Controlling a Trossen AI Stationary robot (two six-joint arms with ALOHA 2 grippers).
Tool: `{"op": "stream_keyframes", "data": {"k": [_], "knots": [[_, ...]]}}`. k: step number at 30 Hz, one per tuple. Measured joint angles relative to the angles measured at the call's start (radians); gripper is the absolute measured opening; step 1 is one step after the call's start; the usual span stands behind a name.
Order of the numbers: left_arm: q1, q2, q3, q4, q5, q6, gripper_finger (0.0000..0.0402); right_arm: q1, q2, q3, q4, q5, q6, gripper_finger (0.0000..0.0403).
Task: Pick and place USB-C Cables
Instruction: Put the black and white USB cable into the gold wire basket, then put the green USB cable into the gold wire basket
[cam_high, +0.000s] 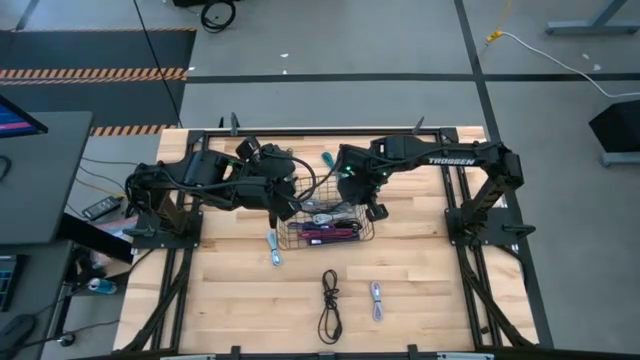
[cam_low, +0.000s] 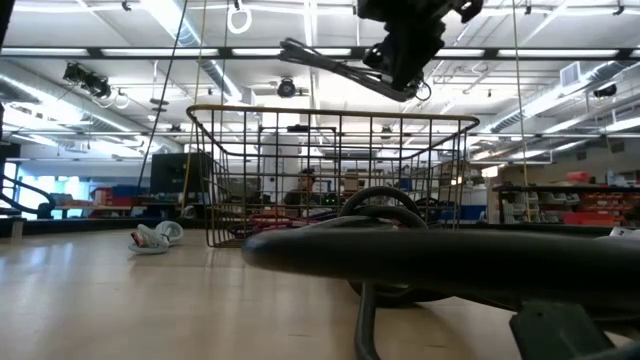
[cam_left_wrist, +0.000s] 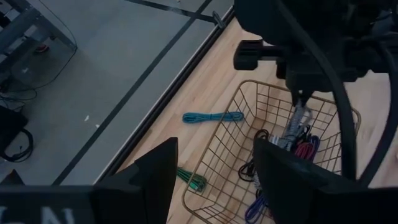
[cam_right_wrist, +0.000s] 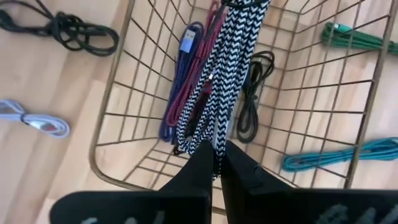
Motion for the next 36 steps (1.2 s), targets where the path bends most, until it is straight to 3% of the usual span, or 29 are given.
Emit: {"op": "stream_keyframes", "data": {"k": [19, 28, 36], "knots": [[0.000, 0.000, 0.000, 0.005, 0.000, -0.008, 0.0215, 0.007, 0.140, 0.000, 0.000, 0.002, -0.102, 0.0015], [0.000, 0.000, 0.000, 0.006, 0.000, -0.008, 0.0215, 0.014, 0.122, 0.000, 0.008, 0.020, -0.035, 0.0124], [0.000, 0.000, 0.000, 0.004, -0.011, -0.003, 0.0215, 0.026, 0.086, 0.008, -0.004, 0.140, -0.035, 0.0162]]}}
